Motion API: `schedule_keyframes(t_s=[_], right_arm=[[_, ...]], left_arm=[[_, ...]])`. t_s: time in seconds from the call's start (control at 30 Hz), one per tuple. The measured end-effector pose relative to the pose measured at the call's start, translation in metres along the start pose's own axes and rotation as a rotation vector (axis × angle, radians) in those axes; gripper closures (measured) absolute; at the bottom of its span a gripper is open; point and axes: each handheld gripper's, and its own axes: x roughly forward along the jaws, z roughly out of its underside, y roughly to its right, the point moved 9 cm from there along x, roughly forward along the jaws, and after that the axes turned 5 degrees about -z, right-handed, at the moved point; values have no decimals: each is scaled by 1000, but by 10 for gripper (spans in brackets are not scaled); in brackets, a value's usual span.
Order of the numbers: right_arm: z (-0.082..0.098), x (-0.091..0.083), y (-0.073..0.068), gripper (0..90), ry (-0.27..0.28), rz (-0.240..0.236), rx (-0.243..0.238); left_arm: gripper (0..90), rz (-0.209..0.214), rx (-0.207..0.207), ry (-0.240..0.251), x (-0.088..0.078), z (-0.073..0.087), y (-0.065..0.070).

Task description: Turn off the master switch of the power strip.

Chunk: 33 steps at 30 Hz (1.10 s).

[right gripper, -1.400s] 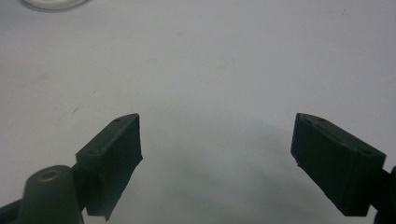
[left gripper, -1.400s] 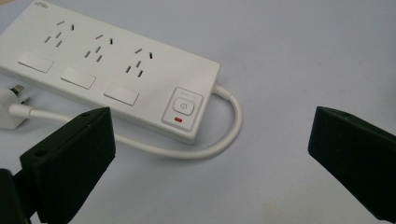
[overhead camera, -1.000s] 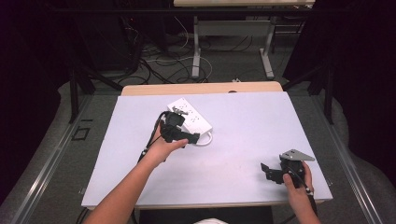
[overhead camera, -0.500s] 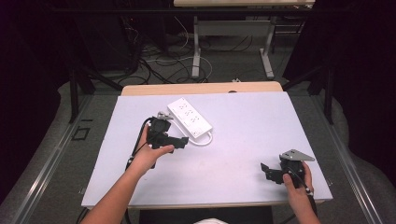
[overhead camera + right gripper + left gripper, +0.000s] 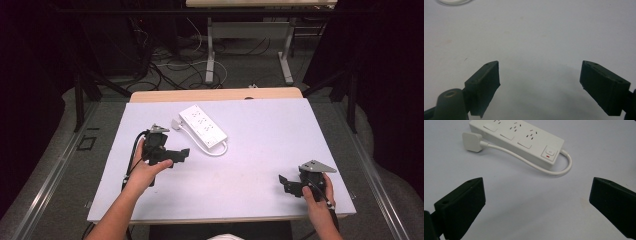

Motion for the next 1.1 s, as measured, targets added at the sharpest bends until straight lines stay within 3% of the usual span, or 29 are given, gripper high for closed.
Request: schedule_keyframes(t_s=[0.17, 0.77, 1.1], right_arm=[[0, 0, 0, 155, -1, 1, -6], [0, 0, 1, 155, 2, 3, 3], [0, -1, 0, 155, 2, 4, 5]], left_arm=[[5, -20, -9, 5, -5, 8, -7], [6, -76, -102, 24, -23, 38, -40], [6, -81, -159, 18, -26, 59, -56]])
